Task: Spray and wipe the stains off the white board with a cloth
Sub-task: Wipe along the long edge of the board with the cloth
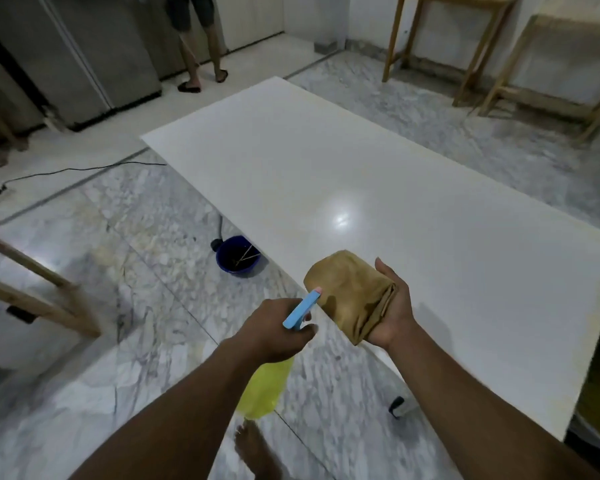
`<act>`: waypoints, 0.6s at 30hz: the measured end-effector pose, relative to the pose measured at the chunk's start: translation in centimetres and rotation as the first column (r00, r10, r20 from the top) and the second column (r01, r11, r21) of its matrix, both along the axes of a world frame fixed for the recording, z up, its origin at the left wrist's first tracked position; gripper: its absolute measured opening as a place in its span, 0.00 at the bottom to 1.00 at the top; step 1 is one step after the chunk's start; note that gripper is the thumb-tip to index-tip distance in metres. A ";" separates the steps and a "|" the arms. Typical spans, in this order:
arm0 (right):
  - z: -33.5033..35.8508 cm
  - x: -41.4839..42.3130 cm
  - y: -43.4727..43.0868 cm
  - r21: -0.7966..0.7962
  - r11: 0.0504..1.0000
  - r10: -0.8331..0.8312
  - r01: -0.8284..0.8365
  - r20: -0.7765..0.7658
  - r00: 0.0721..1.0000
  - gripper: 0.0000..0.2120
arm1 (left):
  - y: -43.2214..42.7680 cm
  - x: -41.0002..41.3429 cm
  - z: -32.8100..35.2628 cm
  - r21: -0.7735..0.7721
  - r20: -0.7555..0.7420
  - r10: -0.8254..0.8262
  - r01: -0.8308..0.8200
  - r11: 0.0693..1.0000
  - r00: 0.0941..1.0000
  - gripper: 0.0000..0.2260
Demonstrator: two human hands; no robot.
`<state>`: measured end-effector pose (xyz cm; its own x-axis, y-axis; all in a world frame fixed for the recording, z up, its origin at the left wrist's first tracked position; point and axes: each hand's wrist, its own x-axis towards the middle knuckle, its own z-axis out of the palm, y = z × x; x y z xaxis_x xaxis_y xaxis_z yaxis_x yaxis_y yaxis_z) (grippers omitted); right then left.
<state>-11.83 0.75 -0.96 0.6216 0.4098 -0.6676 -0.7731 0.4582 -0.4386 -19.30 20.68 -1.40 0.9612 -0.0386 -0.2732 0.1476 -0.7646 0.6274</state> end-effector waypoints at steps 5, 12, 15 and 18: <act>1.4 5.0 13.3 0.014 0.986 0.167 -0.168 0.060 0.984 0.28 | 11.5 2.7 1.6 0.051 0.000 0.124 -0.124 0.991 0.992 0.10; 2.3 9.8 25.9 -0.027 0.961 0.276 -0.274 0.064 0.959 0.28 | 23.9 6.1 2.9 0.184 0.007 0.263 -0.260 0.948 0.965 0.15; 2.2 13.2 29.5 -0.110 0.947 0.308 -0.301 0.060 0.949 0.23 | 28.0 7.9 3.1 0.115 0.007 0.296 -0.294 0.949 0.955 0.10; 2.1 18.3 34.4 -0.246 0.898 0.385 -0.365 0.038 0.922 0.18 | 32.0 11.0 2.7 0.065 0.037 0.369 -0.371 0.926 0.929 0.10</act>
<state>6.44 35.10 1.12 0.5096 0.4654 -0.7236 -0.8236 0.0206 -0.5668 -8.35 52.66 1.33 0.9096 0.3393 -0.2399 0.4145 -0.7002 0.5812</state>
